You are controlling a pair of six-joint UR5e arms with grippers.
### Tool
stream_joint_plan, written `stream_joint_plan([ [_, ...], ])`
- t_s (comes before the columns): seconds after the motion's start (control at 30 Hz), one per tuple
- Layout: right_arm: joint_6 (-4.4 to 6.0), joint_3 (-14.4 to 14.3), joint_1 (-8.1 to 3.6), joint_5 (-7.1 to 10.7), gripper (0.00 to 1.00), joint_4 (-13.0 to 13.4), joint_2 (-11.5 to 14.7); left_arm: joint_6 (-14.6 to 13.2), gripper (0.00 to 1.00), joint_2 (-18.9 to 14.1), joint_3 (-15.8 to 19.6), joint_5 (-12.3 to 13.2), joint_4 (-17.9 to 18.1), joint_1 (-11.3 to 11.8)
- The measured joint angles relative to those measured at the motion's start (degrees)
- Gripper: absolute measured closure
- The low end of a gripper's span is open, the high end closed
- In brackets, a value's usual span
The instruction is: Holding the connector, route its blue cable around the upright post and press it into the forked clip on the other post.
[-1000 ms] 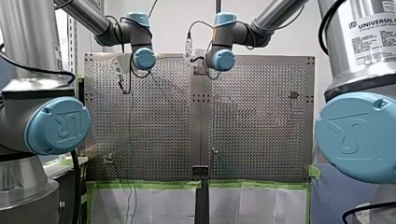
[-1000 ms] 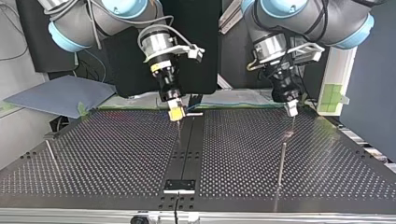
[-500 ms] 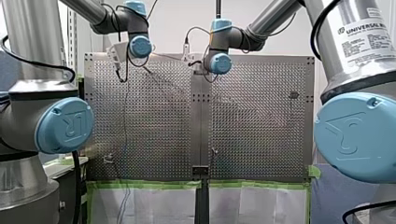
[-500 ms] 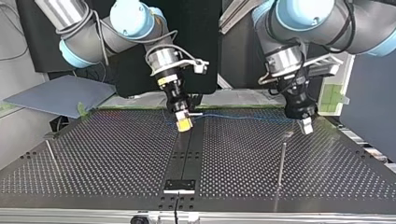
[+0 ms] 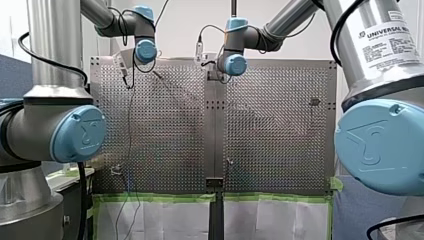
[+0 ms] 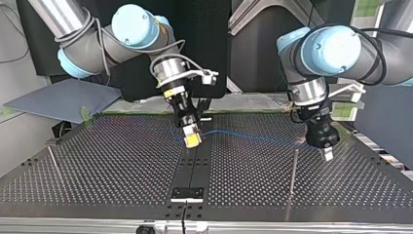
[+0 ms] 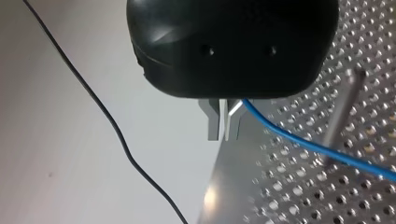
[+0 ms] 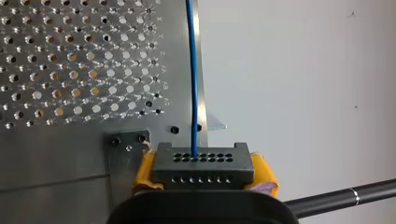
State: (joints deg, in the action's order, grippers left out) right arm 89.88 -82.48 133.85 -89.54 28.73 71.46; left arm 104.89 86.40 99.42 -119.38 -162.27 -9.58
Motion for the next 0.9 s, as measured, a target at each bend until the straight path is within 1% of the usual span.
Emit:
stream_joint_plan([
  [0.13, 0.03, 1.4, -0.01, 0.34, 1.0, -0.3, -1.1, 1.5, 0.9, 1.8, -1.8, 1.8, -1.8, 1.8],
  [0.23, 0.04, 2.5, 0.07, 0.39, 1.0, -0.5, -2.1, 2.0, 0.9, 3.2, -3.2, 3.2, -2.8, 3.2],
  [0.47, -0.15, 5.7, 0.51, 0.45, 1.0, -1.9, -5.3, 3.5, 0.9, 6.4, -6.5, 6.5, -2.4, 6.5],
  [0.57, -0.2, 7.0, 0.61, 0.49, 1.0, -2.4, -6.5, 3.9, 0.9, 7.9, -8.0, 8.0, -2.9, 8.0],
  [0.73, -0.19, 8.7, 0.65, 0.5, 1.0, -2.8, -7.3, 5.3, 0.9, 9.0, -10.6, 10.6, -3.3, 10.6],
  [0.9, -0.09, 9.6, 0.46, 0.5, 1.0, -2.9, -7.5, 6.8, 0.9, 9.2, -13.1, 13.1, -3.4, 13.1],
])
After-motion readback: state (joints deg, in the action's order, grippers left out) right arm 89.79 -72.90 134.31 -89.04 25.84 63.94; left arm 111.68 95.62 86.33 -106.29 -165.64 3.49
